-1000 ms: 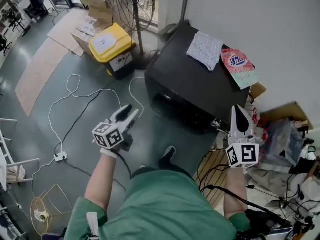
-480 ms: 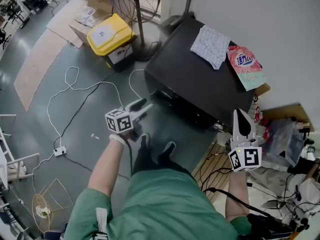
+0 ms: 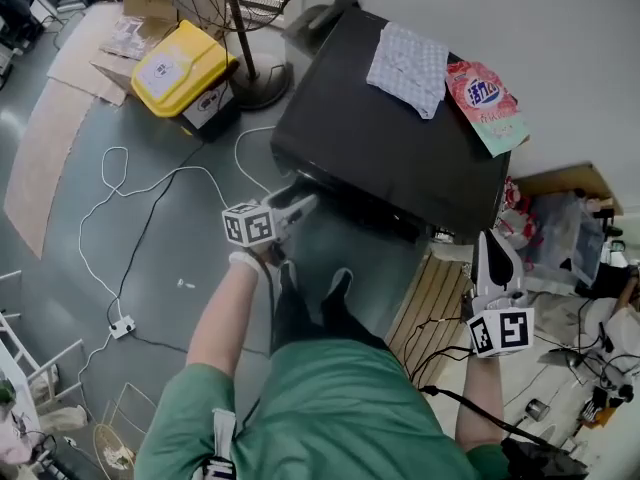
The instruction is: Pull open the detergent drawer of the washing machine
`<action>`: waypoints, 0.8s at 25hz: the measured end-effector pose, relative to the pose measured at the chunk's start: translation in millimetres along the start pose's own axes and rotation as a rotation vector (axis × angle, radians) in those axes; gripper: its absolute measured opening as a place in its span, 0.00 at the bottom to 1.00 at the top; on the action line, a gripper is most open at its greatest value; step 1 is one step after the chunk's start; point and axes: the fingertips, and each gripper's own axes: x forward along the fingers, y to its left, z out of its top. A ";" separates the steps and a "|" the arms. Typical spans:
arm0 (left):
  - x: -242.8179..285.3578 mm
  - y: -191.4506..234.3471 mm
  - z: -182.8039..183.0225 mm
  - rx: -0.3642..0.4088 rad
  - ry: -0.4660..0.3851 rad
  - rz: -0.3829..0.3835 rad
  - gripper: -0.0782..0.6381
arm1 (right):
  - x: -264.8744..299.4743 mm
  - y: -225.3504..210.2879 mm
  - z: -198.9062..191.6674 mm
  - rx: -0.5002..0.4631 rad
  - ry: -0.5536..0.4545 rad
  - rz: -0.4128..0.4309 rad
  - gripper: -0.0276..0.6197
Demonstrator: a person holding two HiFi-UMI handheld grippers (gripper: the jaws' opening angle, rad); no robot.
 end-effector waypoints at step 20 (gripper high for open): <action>45.2 37.3 17.8 -0.193 -0.025 -0.248 0.71 | 5.2 35.0 -22.3 0.001 0.078 -0.008 0.04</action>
